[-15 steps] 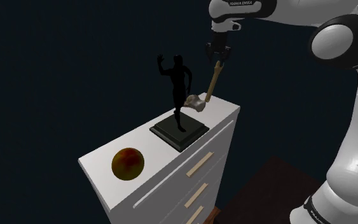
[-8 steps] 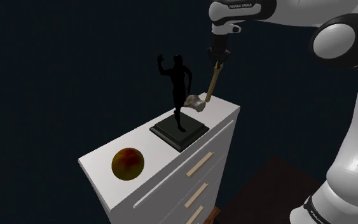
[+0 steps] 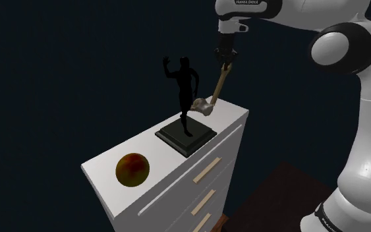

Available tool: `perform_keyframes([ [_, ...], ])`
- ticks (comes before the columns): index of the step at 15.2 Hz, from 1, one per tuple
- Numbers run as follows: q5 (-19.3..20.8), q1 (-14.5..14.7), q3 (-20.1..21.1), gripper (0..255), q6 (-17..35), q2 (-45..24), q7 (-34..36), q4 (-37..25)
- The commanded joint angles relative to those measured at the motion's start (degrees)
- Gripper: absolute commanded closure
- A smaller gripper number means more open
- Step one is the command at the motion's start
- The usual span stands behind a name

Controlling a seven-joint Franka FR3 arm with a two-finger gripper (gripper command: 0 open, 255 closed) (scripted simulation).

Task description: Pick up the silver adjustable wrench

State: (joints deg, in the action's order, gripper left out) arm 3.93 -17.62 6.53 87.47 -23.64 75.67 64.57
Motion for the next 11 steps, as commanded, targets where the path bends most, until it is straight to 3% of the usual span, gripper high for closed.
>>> perform_keyframes([
  [1,3.1,-0.6,-0.5,255,-0.8,-1.3,-6.2,-4.2],
  [9,0.6,3.7,-6.7,255,-11.3,-7.8,-8.2,-21.5],
  [11,-0.5,4.7,-8.7,255,-11.6,-8.1,-8.6,-22.0],
])
